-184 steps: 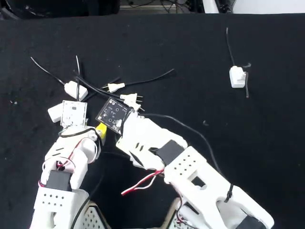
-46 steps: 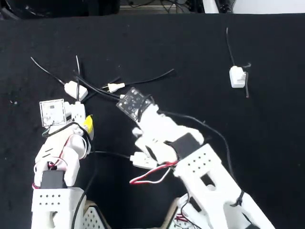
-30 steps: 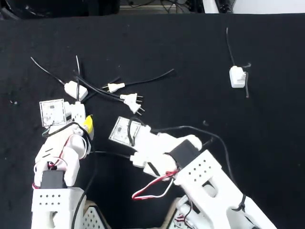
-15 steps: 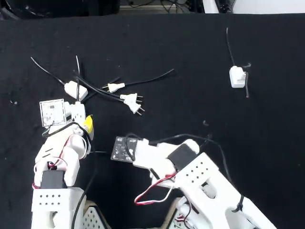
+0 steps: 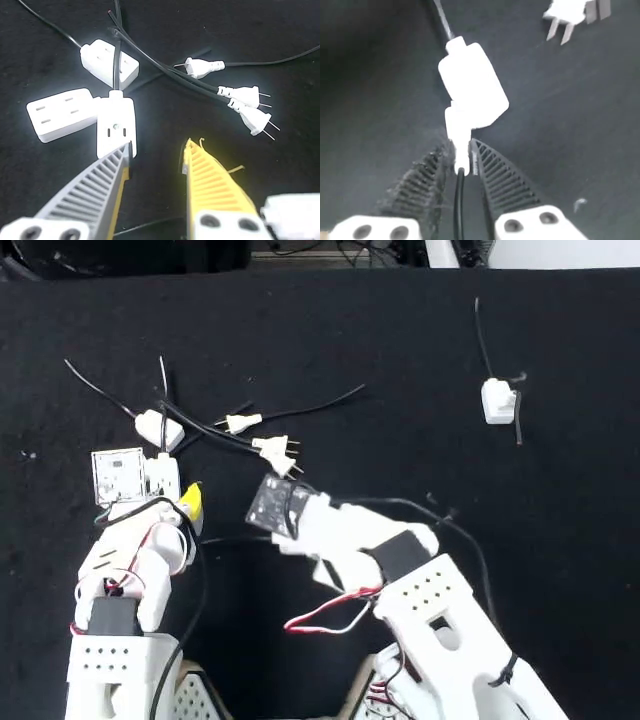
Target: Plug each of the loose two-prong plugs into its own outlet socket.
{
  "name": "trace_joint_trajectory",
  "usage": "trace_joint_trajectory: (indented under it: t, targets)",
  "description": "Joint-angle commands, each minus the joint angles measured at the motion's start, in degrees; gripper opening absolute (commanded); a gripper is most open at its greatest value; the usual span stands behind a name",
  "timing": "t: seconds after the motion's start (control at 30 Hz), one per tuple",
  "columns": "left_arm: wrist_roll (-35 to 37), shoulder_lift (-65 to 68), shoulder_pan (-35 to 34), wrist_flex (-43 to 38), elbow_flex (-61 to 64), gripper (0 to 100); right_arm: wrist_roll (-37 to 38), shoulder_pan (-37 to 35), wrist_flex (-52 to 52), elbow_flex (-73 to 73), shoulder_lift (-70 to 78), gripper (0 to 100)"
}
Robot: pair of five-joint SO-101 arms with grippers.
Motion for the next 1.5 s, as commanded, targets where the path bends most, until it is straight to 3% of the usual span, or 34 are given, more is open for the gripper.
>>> trace_joint_trajectory:
  t: [0.0,0.37,0.53,0.7,0.8,0.9,1.0,1.23,1.47]
  targets:
    - [0.18,-0.35,0.84,-0.18,-0.75,18,-4.31,1.14,-6.15,-2.77,-0.92,1.1]
    - [0.09,-0.35,0.84,-0.18,-0.75,18,-7.12,7.82,-20.04,1.71,-0.92,1.1]
    - [0.09,-0.35,0.84,-0.18,-0.66,18,-8.35,10.02,-10.46,-3.47,-2.24,1.1]
    - [0.09,-0.35,0.92,-0.18,-0.66,18,-7.47,-0.79,8.26,-8.92,-4.35,1.1]
    - [0.09,-0.35,0.92,-0.18,-0.66,18,-5.19,-9.23,11.60,-7.25,-5.32,1.1]
    - [0.00,-0.35,0.84,-0.18,-0.66,18,-4.75,-12.40,10.20,-4.53,-5.05,1.1]
    - [0.00,-0.35,0.84,-0.18,-0.66,18,-2.90,-10.55,5.54,-1.45,-3.38,1.1]
    - [0.00,-0.35,0.84,-0.18,-0.66,18,-1.41,2.55,-7.30,0.22,1.45,1.1]
    - [0.00,-0.35,0.84,-0.18,-0.66,18,-1.93,3.25,-11.60,-0.48,2.15,1.1]
